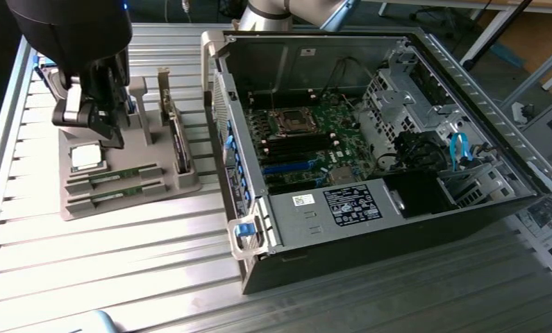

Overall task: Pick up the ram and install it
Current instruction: 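Pick up the ram and move it above insertion slot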

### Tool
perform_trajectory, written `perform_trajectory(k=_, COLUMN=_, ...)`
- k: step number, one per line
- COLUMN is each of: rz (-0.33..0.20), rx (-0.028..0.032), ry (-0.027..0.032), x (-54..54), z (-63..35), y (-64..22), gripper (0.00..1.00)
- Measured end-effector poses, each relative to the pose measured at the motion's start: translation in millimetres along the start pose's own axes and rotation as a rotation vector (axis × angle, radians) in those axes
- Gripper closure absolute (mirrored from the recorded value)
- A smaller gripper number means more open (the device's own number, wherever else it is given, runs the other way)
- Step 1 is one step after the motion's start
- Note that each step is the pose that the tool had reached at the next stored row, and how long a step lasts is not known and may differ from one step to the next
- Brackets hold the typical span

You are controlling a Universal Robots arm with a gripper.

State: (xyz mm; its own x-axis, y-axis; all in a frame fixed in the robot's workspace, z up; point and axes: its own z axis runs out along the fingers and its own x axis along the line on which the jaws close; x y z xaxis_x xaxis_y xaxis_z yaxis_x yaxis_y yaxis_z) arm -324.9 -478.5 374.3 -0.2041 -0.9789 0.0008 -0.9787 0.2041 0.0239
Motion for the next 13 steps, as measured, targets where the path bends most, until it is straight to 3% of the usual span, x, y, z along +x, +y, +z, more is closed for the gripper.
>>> perform_trajectory(k=13, rz=0.0, rx=0.0, ry=0.0, x=0.0, z=3.3, y=-0.1, gripper=0.64)
